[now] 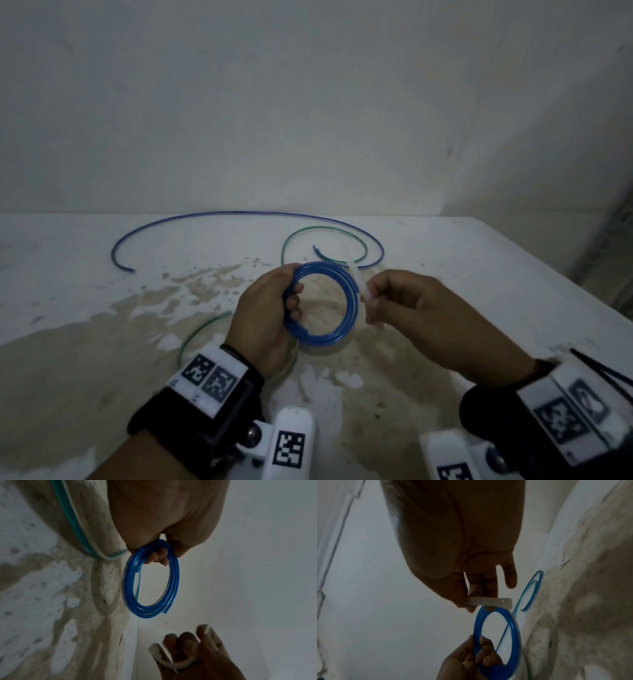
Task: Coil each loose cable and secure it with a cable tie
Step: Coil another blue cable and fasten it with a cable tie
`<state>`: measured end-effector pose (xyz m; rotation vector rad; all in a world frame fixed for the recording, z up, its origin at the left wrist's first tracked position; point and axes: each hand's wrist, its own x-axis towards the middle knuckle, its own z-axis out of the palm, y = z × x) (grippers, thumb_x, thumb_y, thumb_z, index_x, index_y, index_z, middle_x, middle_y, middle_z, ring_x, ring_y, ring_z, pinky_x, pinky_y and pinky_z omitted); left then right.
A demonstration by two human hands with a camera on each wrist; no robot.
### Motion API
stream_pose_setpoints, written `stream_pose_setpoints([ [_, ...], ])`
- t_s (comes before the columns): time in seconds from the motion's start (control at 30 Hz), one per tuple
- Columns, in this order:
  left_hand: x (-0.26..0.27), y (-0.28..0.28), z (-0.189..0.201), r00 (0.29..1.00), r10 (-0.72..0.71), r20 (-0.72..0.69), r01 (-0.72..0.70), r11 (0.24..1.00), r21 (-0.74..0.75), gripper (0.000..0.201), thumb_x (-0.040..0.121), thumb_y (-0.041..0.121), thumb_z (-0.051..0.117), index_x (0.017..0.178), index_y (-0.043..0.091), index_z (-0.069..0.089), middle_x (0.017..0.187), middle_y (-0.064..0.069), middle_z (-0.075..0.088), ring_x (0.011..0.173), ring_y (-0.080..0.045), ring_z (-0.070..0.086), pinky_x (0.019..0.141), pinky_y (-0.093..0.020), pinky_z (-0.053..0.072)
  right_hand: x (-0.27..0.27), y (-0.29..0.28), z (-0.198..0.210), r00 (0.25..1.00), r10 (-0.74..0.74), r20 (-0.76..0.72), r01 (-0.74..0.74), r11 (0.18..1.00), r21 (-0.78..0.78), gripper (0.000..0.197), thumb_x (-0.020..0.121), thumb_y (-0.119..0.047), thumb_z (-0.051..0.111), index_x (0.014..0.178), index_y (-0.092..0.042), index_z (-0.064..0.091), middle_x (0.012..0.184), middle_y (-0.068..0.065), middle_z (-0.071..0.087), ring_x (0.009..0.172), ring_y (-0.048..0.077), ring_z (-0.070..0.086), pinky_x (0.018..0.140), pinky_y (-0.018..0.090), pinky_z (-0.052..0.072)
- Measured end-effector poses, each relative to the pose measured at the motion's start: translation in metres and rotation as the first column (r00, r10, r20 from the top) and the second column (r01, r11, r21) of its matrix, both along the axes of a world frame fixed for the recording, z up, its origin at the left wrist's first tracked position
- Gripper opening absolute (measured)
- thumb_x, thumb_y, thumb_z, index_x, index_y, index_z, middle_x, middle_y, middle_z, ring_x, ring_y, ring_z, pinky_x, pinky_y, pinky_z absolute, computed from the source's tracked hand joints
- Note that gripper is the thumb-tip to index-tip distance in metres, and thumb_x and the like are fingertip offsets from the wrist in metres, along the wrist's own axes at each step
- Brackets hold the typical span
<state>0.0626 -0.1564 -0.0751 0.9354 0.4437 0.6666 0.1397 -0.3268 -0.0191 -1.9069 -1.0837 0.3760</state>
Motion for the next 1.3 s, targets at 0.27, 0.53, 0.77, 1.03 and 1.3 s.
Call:
stream_pose_setpoints([
  [0.27, -0.002, 0.013, 0.001, 0.996, 0.091, -0.004, -0.091, 0.996, 0.006, 0.014, 0.097, 0.01, 0.048, 0.092, 0.01, 0.06, 0.065, 0.0, 0.053, 0.049, -0.009, 0.041, 0.047, -0.021, 0.036, -0.002, 0.029, -0.018, 0.992, -0.126, 0.024, 0.128, 0.987, -0.101, 0.028, 0.099, -0.026, 0.04, 0.087, -0.013, 0.06, 0.062, -0.003, 0.051, 0.057, 0.012, 0.05, 0.064, 0.031, 0.047],
  [0.53, -0.001, 0.015, -0.004, 1.0, -0.008, 0.015, 0.007, 0.997, 0.072, 0.018, 0.098, 0.008, 0.044, 0.109, 0.0, 0.054, 0.067, 0.0, 0.049, 0.056, -0.011, 0.042, 0.055, -0.023, 0.037, 0.004, 0.058, -0.032, 0.943, -0.312, 0.117, 0.316, 0.948, -0.023, 0.025, 0.097, -0.018, 0.043, 0.078, -0.016, 0.059, 0.071, -0.001, 0.065, 0.062, 0.015, 0.06, 0.065, 0.035, 0.055],
  [0.77, -0.001, 0.01, -0.001, 0.999, -0.036, -0.031, 0.039, 0.991, 0.131, 0.029, 0.095, 0.004, 0.043, 0.123, -0.001, 0.045, 0.064, -0.003, 0.045, 0.051, -0.009, 0.04, 0.055, -0.024, 0.032, 0.002, 0.076, -0.021, 0.868, -0.201, -0.455, 0.191, 0.979, -0.067, 0.023, 0.096, -0.014, 0.046, 0.079, -0.01, 0.06, 0.068, 0.004, 0.067, 0.047, 0.013, 0.048, 0.044, 0.026, 0.041],
  [1.03, -0.002, 0.014, 0.003, 0.996, -0.075, -0.055, 0.083, 0.985, 0.15, 0.021, 0.097, 0.007, 0.041, 0.106, 0.005, 0.06, 0.065, -0.003, 0.047, 0.049, -0.01, 0.039, 0.047, -0.021, 0.037, -0.002, 0.081, -0.015, 0.639, 0.079, -0.765, 0.052, 0.988, 0.146, 0.029, 0.099, -0.03, 0.042, 0.087, -0.01, 0.058, 0.079, 0.016, 0.07, 0.054, 0.016, 0.057, 0.053, 0.029, 0.046],
  [1.3, -0.007, 0.025, 0.005, 0.965, 0.155, -0.212, -0.058, 0.912, 0.407, 0.028, 0.096, 0.01, 0.046, 0.116, 0.015, 0.064, 0.07, -0.013, 0.059, 0.054, -0.007, 0.032, 0.052, -0.029, 0.038, 0.002, 0.081, -0.032, 0.983, -0.032, 0.182, 0.006, 0.99, 0.14, 0.026, 0.093, -0.024, 0.057, 0.075, -0.007, 0.065, 0.067, 0.008, 0.059, 0.06, 0.009, 0.052, 0.059, 0.022, 0.039],
])
